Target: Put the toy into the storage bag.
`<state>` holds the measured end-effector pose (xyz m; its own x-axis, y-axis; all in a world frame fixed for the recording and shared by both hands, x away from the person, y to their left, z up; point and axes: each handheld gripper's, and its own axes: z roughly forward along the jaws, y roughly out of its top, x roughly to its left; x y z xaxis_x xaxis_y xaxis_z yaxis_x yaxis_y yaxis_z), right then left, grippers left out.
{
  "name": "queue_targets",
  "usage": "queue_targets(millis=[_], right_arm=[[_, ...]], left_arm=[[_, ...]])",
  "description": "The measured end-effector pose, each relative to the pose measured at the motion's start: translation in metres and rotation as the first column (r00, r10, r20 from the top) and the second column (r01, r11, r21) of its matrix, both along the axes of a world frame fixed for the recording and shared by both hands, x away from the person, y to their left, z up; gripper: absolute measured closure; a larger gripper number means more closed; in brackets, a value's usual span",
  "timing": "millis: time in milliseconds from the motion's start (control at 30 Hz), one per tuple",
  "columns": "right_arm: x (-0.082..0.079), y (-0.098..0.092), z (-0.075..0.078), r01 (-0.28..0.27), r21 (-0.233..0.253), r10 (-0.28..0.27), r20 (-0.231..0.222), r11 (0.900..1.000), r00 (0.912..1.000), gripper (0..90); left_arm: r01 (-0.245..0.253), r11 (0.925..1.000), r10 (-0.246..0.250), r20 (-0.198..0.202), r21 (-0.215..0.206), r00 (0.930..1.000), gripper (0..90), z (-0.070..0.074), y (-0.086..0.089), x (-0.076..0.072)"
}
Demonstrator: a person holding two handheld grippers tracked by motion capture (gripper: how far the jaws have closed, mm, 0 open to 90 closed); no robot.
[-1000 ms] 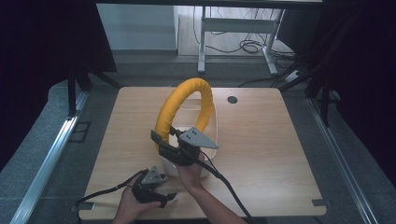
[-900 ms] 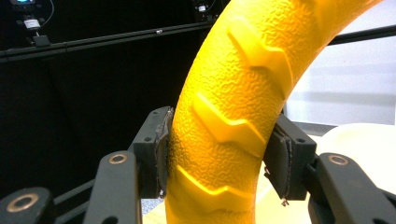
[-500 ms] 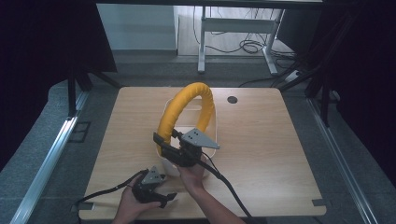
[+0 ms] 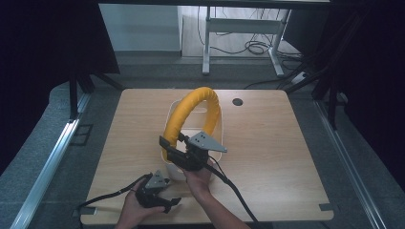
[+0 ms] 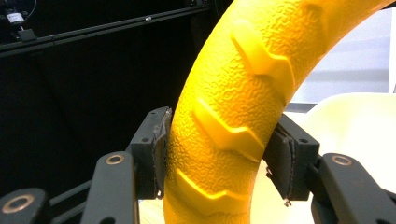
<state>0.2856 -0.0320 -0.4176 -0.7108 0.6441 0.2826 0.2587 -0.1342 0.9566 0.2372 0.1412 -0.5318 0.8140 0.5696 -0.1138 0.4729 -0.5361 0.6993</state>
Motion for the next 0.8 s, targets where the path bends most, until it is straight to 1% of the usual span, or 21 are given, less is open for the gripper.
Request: queue_targets(millis=[100, 200, 300, 367, 400, 433, 500, 533, 567, 633, 667, 700, 733, 800], right_arm=[[0.0, 0.0, 0.0, -0.001, 0.0, 0.001, 0.0, 1.0, 1.0, 44.8], [-0.001, -0.001, 0.001, 0.003, -0.017, -0.002, 0.027, 1.0, 0.9996, 41.7], [-0.002, -0.002, 0.001, 0.001, -0.02, 0.0, 0.038, 1.0, 0.9993, 39.2], [-0.003, -0.004, 0.001, -0.004, -0.017, 0.005, 0.041, 1.0, 0.9991, 36.6], [-0.004, -0.008, 0.001, -0.005, -0.017, 0.006, 0.051, 1.0, 0.9987, 34.5], [-0.004, -0.008, 0.001, -0.005, -0.017, 0.006, 0.051, 1.0, 0.9987, 34.5], [-0.005, -0.011, 0.001, 0.002, 0.002, -0.002, 0.058, 1.0, 0.9983, 32.9], [-0.007, -0.014, 0.001, 0.003, 0.01, -0.003, 0.069, 1.0, 0.9976, 32.5], [-0.008, -0.016, 0.002, 0.0, 0.015, -0.001, 0.071, 1.0, 0.9975, 32.6], [-0.009, -0.018, 0.002, -0.003, 0.018, 0.001, 0.071, 1.0, 0.9974, 32.9], [-0.01, -0.023, 0.003, -0.011, 0.027, 0.009, 0.067, 1.0, 0.9977, 35.0], [-0.01, -0.023, 0.003, -0.011, 0.027, 0.009, 0.067, 1.0, 0.9977, 35.0], [-0.011, -0.029, 0.004, -0.012, 0.021, 0.01, 0.068, 1.0, 0.9976, 35.4], [-0.011, -0.035, 0.005, -0.007, 0.014, 0.006, 0.074, 1.0, 0.9973, 35.7]], left_arm=[[-0.001, 1.0, 0.001, 0.0, -0.003, 1.0, 18.3, 0.0, 0.0, 0.0], [0.003, 1.0, -0.003, -0.002, 0.004, 1.0, 18.3, 0.0, 0.0, 0.0], [0.004, 1.0, -0.004, -0.002, 0.005, 1.0, 18.2, 0.0, 0.0, 0.0], [0.001, 1.0, -0.001, 0.0, 0.0, 1.0, 18.3, 0.0, 0.0, 0.0], [-0.001, 1.0, 0.001, 0.0, -0.001, 1.0, 18.2, 0.0, 0.0, 0.0], [-0.001, 1.0, 0.001, 0.0, -0.001, 1.0, 18.3, 0.0, 0.0, 0.0], [-0.003, 1.0, 0.003, 0.0, 0.0, 1.0, 18.2, 0.0, 0.0, 0.0], [-0.002, 1.0, 0.002, 0.0, 0.001, 1.0, 18.1, 0.0, 0.0, 0.0], [-0.001, 1.0, 0.001, -0.001, 0.001, 1.0, 18.1, 0.0, 0.0, 0.0], [0.0, 1.0, 0.0, 0.0, 0.005, 1.0, 18.1, 0.0, 0.0, 0.0], [0.0, 1.0, 0.0, 0.0, 0.007, 1.0, 18.0, 0.0, 0.0, 0.0], [0.0, 1.0, 0.0, 0.0, 0.007, 1.0, 18.0, 0.0, 0.0, 0.0], [-0.001, 1.0, 0.001, 0.0, 0.006, 1.0, 18.0, 0.0, 0.0, 0.0], [-0.001, 0.9999, 0.001, 0.001, 0.01, 1.0, 17.8, 0.001, 0.001, 0.0]])
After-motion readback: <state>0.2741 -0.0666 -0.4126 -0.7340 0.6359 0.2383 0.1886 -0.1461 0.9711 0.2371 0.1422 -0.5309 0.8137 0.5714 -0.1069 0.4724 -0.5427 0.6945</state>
